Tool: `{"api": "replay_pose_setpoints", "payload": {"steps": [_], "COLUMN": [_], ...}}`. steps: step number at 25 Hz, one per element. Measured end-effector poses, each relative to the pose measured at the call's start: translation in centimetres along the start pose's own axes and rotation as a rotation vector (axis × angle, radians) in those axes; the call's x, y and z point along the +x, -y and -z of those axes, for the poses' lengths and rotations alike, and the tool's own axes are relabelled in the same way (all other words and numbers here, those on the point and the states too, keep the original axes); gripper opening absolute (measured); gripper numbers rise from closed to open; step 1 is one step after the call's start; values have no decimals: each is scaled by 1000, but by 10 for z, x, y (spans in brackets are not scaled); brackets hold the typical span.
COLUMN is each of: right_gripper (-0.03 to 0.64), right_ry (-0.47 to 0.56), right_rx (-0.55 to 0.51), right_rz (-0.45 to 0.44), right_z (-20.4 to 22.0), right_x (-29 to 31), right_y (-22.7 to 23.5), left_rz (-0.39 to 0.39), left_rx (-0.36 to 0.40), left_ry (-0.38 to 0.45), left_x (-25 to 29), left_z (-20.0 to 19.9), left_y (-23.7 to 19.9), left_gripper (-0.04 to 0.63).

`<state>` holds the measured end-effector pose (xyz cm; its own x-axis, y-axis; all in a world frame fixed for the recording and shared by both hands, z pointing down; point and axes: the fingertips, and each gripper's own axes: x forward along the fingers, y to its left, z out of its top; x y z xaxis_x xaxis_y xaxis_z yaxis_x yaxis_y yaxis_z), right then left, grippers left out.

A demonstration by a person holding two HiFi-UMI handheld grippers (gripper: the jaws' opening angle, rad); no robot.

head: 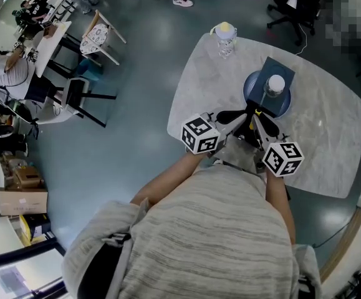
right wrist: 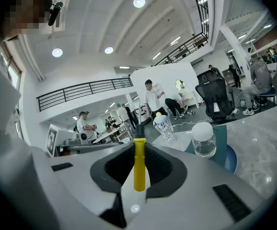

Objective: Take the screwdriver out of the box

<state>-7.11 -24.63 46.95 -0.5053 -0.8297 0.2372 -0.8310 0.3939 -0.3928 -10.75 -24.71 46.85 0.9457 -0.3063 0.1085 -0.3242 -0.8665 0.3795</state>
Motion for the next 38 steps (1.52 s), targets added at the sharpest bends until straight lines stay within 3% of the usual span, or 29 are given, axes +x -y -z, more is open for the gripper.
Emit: {"api": "replay_pose_setpoints", "payload": {"steps": [14, 38], "right_gripper": [64, 64], "right_ry": [103, 81], "right_rx": [-58, -87], "right_rz": [-40, -15], "right_z": [-21, -18], "right_x": [-9, -12], "right_y": [-22, -26], "left_rz": [17, 37], "left_rx": [21, 17], "left_ry": [21, 16], "left_x": [-9, -10], "left_z": [-11, -8], "left_y": [3, 4], "left_gripper": [16, 16]}}
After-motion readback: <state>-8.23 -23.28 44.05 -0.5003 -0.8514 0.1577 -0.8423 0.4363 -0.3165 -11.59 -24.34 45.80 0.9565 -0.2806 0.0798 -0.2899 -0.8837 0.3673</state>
